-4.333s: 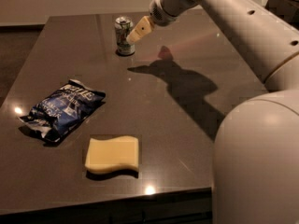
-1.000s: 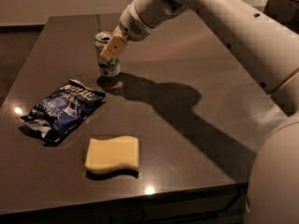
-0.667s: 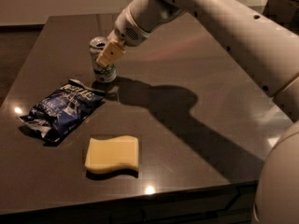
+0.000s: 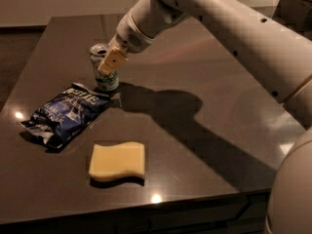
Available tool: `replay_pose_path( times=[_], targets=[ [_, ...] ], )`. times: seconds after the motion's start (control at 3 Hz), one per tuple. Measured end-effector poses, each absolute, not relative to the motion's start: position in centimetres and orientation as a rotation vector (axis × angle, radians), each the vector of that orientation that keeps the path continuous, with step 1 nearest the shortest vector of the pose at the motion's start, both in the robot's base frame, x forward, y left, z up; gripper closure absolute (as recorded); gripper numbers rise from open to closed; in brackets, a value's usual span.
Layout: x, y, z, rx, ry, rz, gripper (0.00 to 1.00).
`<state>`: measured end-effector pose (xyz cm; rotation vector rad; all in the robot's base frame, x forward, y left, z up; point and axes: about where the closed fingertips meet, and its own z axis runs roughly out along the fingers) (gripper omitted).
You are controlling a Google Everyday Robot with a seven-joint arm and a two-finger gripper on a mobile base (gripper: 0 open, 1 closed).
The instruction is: Move 7up can near blue chip bag
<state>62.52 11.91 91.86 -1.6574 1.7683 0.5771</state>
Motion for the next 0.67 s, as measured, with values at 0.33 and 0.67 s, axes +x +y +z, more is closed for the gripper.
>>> replay_pose_path(
  times=[0.33, 0.67],
  targets=[
    [62.46, 12.1, 91.73, -1.661, 1.768, 0.58, 0.15],
    [62.39, 12.29, 91.61, -1.665, 1.767, 0.583, 0.0]
  ],
)
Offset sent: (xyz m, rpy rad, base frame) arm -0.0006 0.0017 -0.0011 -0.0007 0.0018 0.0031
